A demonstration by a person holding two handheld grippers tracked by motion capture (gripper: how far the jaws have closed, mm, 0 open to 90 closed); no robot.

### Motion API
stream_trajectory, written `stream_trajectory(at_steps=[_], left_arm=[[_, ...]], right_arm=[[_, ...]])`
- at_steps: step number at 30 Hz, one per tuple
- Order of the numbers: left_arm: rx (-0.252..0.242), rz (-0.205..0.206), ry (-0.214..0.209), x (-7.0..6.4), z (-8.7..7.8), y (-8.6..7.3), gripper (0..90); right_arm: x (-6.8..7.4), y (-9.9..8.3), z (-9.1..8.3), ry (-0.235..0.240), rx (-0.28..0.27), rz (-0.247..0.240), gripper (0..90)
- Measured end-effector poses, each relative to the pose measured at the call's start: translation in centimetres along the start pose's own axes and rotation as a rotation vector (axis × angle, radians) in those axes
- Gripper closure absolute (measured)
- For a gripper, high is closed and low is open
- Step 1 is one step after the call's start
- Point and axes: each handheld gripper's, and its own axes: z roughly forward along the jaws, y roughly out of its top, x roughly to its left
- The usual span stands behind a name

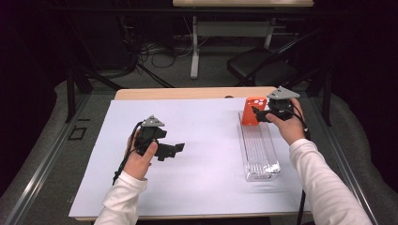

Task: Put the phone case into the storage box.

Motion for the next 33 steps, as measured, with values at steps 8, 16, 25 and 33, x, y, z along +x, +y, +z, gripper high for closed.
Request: stream_trajectory(at_steps=[8, 16, 25, 33], left_arm=[[-0.002, -0.004, -0.001, 0.0, -0.1, 0.0, 14.2], [-0.008, -0.015, 0.009, 0.3, -0.5, 0.0, 14.3], [-0.009, -0.006, -0.005, 0.4, -0.3, 0.2, 14.2], [-0.01, -0.009, -0.008, 0.6, -0.3, 0.2, 14.2]], right_arm=[[0.1, 0.5, 0.0, 0.026, 0.02, 0.085, 4.4], [0.5, 0.9, -0.1, 0.046, 0.046, 0.134, 6.6], [1.1, 1.2, -0.4, 0.1, 0.071, 0.2, 6.6], [1.4, 1.4, -0.8, 0.153, 0.08, 0.223, 6.8]])
